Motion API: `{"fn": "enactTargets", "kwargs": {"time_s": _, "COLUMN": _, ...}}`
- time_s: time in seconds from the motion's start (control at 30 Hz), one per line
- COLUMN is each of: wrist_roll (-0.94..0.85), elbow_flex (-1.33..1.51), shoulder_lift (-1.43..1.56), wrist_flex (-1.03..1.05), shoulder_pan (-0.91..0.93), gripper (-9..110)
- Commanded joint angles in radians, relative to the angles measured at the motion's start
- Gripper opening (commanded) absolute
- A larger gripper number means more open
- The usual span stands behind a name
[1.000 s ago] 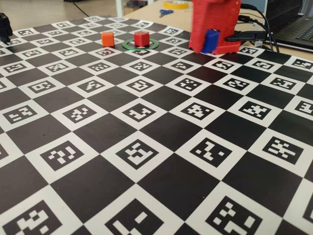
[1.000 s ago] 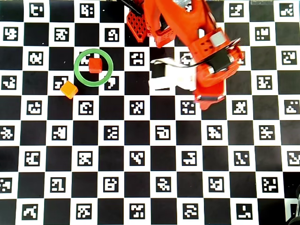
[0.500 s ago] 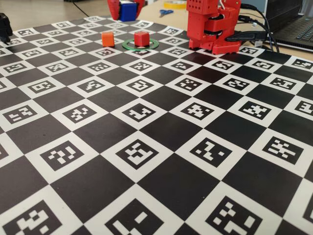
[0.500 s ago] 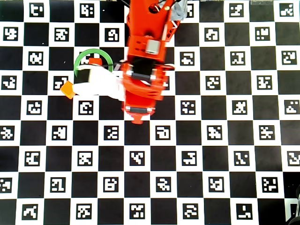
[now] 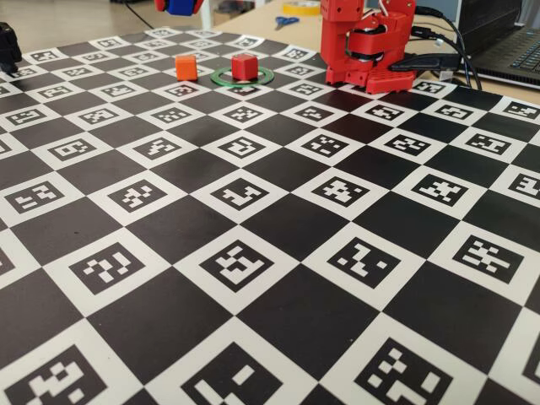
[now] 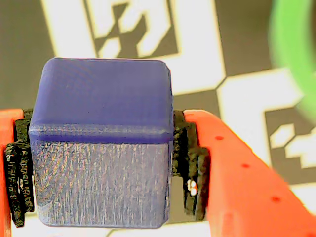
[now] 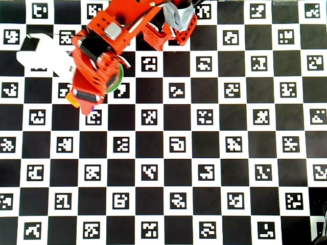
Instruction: Grab the red cube then put it in the green circle then put the blue cube on top and finally the orange cube on top
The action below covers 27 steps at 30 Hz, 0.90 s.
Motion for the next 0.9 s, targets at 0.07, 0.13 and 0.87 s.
{"fn": "enactTargets", "kwargs": {"time_s": 0.07, "wrist_roll": -0.147, "elbow_flex": -0.035, "shoulder_lift": 0.109, "wrist_flex": 0.078, "shoulder_pan": 0.129, "gripper": 14}}
{"fn": "enactTargets", "kwargs": {"time_s": 0.13, "wrist_roll": -0.176, "elbow_flex": -0.041, "shoulder_lift": 0.115, "wrist_flex": 0.141, "shoulder_pan": 0.147, "gripper": 14}}
{"fn": "enactTargets", "kwargs": {"time_s": 0.87, "wrist_roll": -0.354, "elbow_flex": 0.316, "shoulder_lift": 0.253, "wrist_flex": 0.103, "shoulder_pan": 0.132, "gripper": 13}}
